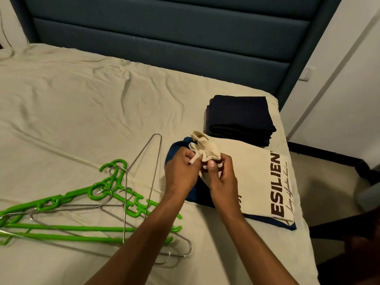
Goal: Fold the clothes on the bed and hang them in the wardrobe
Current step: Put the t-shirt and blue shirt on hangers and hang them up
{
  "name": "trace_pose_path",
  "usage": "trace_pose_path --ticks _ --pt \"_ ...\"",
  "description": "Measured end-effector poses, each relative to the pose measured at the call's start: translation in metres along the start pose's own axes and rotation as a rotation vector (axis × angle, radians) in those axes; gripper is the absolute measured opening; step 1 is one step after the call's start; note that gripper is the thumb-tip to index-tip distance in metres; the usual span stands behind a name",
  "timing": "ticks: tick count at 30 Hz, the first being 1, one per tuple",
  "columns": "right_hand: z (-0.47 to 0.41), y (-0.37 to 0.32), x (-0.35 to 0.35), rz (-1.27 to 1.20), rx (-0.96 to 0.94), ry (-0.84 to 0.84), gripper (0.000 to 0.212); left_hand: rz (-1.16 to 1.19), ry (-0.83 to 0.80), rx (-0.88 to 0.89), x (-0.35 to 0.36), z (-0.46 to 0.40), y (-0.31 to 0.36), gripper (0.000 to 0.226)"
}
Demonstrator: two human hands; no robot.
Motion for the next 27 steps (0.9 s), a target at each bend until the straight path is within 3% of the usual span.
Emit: trace_pose_path --ticks 5,8,11,14,17,20,27 --pt "0.015 0.023 -0.006 0.045 0.068 -0.056 0.051 0.162 -0.016 0.043 0.022 0.016 0.036 0.009" --pt "0.015 0.036 -0.027 -0.001 0.174 0.102 0.028 0.116 -0.109 0.168 0.048 0.031 0.063 0.007" --pt "0.011 0.039 -0.051 -0.114 0.219 0.292 0.028 0.126 -0.210 0.275 0.070 0.047 0.082 0.007" --pt "-0.002 0.042 -0.074 -0.206 0.241 0.465 0.014 0.238 -0.179 0.327 0.070 0.054 0.077 0.014" --pt "-0.012 0.052 -0.091 -0.221 0.282 0.568 0.049 0.327 -0.028 0.209 0.055 0.043 0.042 0.020" --pt "-0.018 0.055 -0.098 -0.239 0.259 0.585 0.060 0.323 0.079 0.018 0.043 0.024 0.003 0.024" --pt "-0.021 0.045 -0.087 -0.213 0.158 0.499 0.058 -0.015 -0.263 -0.074 0.093 0.007 -0.029 0.040"
Point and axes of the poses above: each hand's wrist, its own z-axis away from the middle knuckle, its own x-axis out of the palm, y = z × x, the point moved 10 cm from there along -z, towards the middle knuckle, and after that the axes turned 2 degrees about y, right-handed, at the moved point
